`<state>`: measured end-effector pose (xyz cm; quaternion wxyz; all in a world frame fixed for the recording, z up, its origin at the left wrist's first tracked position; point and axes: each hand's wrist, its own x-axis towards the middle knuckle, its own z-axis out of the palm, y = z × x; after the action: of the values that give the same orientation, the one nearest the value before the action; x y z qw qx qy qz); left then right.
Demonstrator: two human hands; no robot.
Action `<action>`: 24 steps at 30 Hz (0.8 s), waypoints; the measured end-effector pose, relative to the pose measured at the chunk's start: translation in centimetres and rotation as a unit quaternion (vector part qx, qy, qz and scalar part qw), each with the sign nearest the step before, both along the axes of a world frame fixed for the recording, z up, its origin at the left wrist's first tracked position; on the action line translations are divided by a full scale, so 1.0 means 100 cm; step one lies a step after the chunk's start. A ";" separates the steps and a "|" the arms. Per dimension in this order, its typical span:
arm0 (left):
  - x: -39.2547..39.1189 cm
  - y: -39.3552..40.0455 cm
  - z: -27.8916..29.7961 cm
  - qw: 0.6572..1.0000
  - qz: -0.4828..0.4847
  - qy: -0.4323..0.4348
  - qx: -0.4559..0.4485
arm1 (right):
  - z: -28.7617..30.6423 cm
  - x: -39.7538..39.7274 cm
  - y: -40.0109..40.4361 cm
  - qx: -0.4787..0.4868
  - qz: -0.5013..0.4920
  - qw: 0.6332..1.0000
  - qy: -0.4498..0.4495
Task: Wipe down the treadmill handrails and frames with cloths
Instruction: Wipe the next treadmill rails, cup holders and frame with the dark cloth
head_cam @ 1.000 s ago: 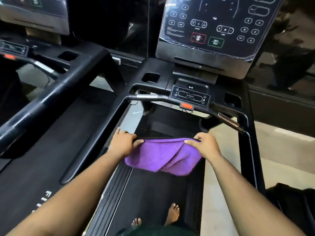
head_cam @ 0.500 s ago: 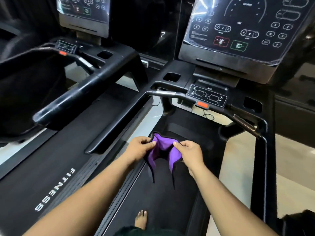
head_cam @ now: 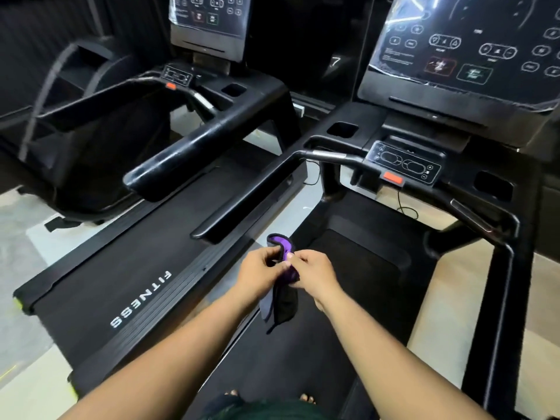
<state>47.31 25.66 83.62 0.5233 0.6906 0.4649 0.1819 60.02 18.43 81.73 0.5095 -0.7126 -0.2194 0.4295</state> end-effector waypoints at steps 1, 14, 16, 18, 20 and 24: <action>-0.007 0.000 0.002 1.000 -0.011 -0.001 0.000 | 0.003 -0.004 0.003 -0.003 0.013 1.000 0.026; -0.086 0.067 0.016 0.985 -0.053 0.040 0.157 | 0.000 -0.026 0.037 0.002 0.269 0.833 -0.484; -0.102 0.081 0.016 0.984 -0.065 0.047 0.162 | -0.001 -0.026 0.040 -0.079 0.296 0.770 -0.559; -0.118 0.097 0.019 0.976 -0.085 0.072 0.186 | 0.001 -0.025 0.041 -0.135 0.273 0.729 -0.613; -0.130 0.113 0.019 0.954 -0.134 0.125 0.239 | 0.008 -0.025 0.043 -0.129 0.238 0.713 -0.647; -0.146 0.135 0.020 0.907 -0.191 0.206 0.314 | 0.022 -0.041 0.057 -0.043 0.187 0.811 -0.553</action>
<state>32.68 39.15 85.65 0.1968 0.9169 0.3403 0.0682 55.89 24.16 83.96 0.1804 -0.7963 -0.5743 0.0587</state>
